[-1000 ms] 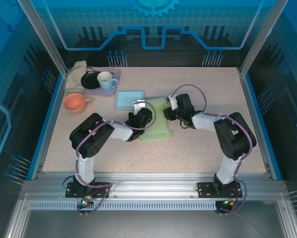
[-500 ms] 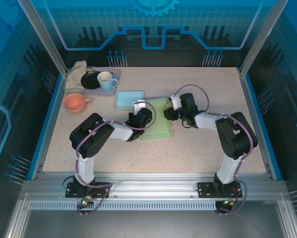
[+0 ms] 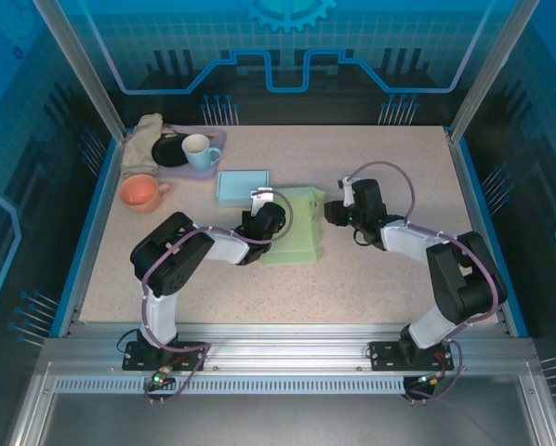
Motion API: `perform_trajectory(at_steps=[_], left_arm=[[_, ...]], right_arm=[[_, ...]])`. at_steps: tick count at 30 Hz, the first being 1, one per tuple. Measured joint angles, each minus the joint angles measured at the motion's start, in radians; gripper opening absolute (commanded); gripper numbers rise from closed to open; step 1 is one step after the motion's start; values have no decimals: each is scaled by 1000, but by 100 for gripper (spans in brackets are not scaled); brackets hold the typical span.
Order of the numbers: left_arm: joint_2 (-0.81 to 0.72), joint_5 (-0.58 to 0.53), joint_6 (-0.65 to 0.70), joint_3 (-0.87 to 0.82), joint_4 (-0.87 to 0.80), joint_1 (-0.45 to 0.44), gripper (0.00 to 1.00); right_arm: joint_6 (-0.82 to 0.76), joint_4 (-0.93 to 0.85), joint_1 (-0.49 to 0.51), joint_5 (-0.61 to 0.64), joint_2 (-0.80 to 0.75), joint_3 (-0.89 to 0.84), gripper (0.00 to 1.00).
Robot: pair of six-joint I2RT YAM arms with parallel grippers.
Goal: Fold the paper box
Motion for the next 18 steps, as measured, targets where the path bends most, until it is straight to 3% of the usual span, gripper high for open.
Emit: perform_trajectory(at_steps=[5,18], left_arm=[[0,0,0,0,0,0,8],[0,0,0,0,-1,0,8]], right_arm=[[31,-16,-31,13,38,-5,49],[-52,11,14,-129,167,127,49]])
